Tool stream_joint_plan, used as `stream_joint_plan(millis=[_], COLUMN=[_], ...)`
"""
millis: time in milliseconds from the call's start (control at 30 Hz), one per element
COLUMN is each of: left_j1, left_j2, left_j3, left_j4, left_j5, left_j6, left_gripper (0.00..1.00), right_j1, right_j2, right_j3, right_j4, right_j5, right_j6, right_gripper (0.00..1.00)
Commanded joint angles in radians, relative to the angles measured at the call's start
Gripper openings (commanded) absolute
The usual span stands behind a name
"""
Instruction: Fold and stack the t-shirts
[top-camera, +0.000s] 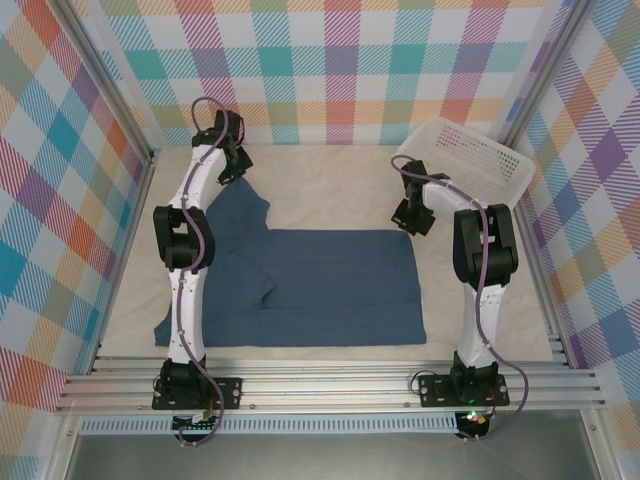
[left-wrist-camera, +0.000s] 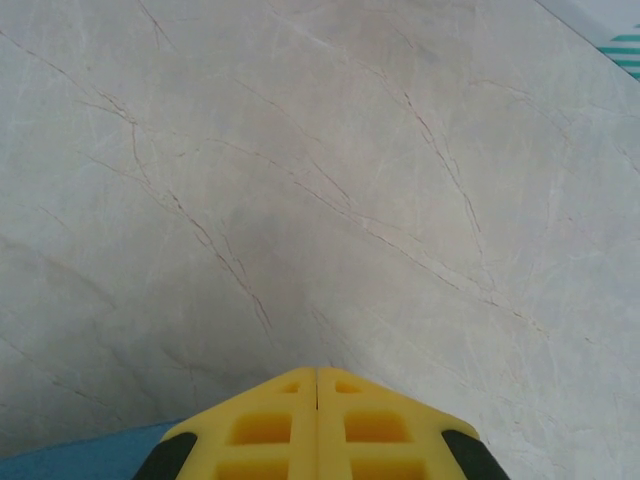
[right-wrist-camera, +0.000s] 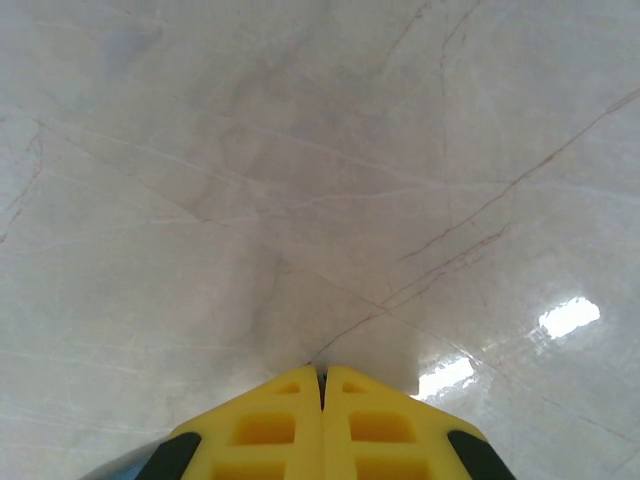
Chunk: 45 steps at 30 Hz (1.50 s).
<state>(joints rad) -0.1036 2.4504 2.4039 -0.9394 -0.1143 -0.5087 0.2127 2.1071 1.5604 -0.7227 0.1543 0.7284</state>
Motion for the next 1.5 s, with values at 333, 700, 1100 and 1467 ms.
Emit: stream_joint_plan(millis=[333,700,1100,1467], left_j1=[-0.004,-0.019,-0.019,-0.026], left_j2=[-0.049,-0.28,-0.615,-0.864], left_j3=[0.163,-0.128,-0.626,-0.874], left_j4=[0.015,-0.07,-0.013,-0.063], left_j5=[0.106,0.041,0.065,0.01], left_j6=[-0.03,0.05,-0.024,-0.067], left_gripper=[0.0,0.0,0.0,0.0], right_j1=[-0.017,-0.021,-0.018,-0.012], right_j2=[0.011,-0.072,-0.17,-0.269], right_j3=[0.211,0.115,-0.069,-0.097], right_j4=[-0.08,-0.058,-0.025,-0.037], right_j5=[0.051,-0.065,-0.143,-0.087], right_j6=[-0.126,-0.157,-0.137,-0.172], right_gripper=[0.0,0.0,0.0,0.0])
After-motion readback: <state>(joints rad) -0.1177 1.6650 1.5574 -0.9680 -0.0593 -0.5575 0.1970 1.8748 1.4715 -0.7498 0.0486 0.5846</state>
